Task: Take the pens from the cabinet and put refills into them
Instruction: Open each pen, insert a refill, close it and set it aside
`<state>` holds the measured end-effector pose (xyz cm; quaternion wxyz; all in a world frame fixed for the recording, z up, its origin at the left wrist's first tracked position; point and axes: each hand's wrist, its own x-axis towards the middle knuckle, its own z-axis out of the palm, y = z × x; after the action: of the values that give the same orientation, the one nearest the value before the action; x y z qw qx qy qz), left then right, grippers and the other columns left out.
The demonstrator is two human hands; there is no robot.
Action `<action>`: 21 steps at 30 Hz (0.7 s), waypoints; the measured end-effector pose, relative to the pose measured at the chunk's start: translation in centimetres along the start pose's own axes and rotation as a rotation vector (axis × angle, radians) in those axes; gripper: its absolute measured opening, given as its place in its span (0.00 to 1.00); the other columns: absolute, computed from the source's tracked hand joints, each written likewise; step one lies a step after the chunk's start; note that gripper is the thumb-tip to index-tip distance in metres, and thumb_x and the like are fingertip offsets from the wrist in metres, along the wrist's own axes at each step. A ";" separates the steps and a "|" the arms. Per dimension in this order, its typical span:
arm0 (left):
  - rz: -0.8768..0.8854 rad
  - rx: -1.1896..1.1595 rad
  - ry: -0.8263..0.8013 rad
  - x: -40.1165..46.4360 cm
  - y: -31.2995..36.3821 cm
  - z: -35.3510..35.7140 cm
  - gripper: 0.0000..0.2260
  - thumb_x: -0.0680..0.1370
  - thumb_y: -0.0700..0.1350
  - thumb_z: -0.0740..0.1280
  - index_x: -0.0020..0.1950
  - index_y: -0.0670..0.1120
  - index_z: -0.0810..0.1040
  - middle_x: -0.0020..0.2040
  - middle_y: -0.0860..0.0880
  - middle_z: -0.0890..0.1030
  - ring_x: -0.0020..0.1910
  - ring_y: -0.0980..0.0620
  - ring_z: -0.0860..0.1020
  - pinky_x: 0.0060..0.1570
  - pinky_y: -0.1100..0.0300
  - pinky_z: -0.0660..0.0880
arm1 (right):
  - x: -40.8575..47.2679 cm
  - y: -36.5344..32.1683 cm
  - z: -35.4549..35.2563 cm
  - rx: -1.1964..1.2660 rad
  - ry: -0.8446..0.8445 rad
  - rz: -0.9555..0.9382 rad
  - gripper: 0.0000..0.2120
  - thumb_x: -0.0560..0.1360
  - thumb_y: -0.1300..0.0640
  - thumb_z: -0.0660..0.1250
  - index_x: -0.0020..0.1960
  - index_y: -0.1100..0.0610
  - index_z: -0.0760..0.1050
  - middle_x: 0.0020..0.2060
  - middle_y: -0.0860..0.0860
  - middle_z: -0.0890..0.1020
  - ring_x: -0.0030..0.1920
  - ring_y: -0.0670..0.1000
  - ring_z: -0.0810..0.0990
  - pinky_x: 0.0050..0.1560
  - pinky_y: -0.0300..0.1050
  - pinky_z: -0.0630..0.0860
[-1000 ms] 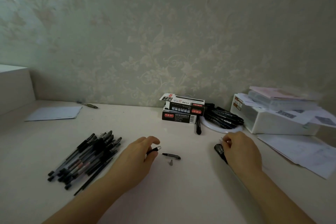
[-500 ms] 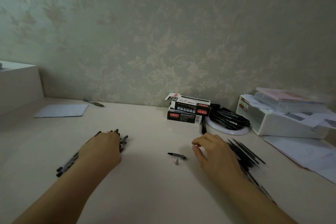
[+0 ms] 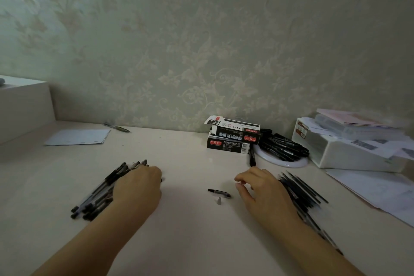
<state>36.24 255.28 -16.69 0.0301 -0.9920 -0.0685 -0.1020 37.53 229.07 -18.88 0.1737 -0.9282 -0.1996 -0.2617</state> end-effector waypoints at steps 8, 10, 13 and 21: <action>0.065 -0.007 0.149 0.1 2.4 1.1 0.04 0.80 0.45 0.60 0.53 0.49 0.71 0.54 0.52 0.70 0.46 0.54 0.80 0.30 0.62 0.65 | -0.1 -0.3 0.2 0.018 -0.015 0.007 0.08 0.79 0.53 0.66 0.55 0.50 0.81 0.48 0.41 0.80 0.48 0.43 0.76 0.49 0.38 0.74; 0.087 -0.032 0.230 -0.1 2.7 0.6 0.01 0.80 0.45 0.58 0.50 0.50 0.66 0.51 0.53 0.70 0.43 0.55 0.80 0.29 0.63 0.65 | -0.1 -0.6 0.0 0.112 0.003 0.048 0.06 0.78 0.53 0.67 0.52 0.49 0.82 0.45 0.40 0.80 0.44 0.41 0.76 0.46 0.31 0.72; 0.184 -0.244 0.360 -0.6 3.5 -0.7 0.07 0.82 0.50 0.56 0.47 0.51 0.60 0.43 0.54 0.71 0.37 0.54 0.78 0.26 0.63 0.63 | 0.1 -1.8 -0.4 0.499 0.022 0.219 0.03 0.75 0.53 0.71 0.47 0.46 0.83 0.41 0.40 0.83 0.42 0.41 0.80 0.41 0.30 0.74; 0.492 -0.739 0.346 -2.7 6.0 -0.7 0.03 0.80 0.53 0.61 0.47 0.57 0.69 0.42 0.61 0.77 0.40 0.60 0.74 0.37 0.63 0.72 | -0.1 -3.7 -0.6 1.181 -0.196 0.392 0.13 0.71 0.47 0.68 0.47 0.53 0.86 0.38 0.53 0.85 0.34 0.45 0.79 0.39 0.36 0.77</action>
<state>34.30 248.94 -16.85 -0.2906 -0.8913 0.2155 -0.2733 35.48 231.94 -17.69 0.6826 -0.7146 -0.1519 0.0157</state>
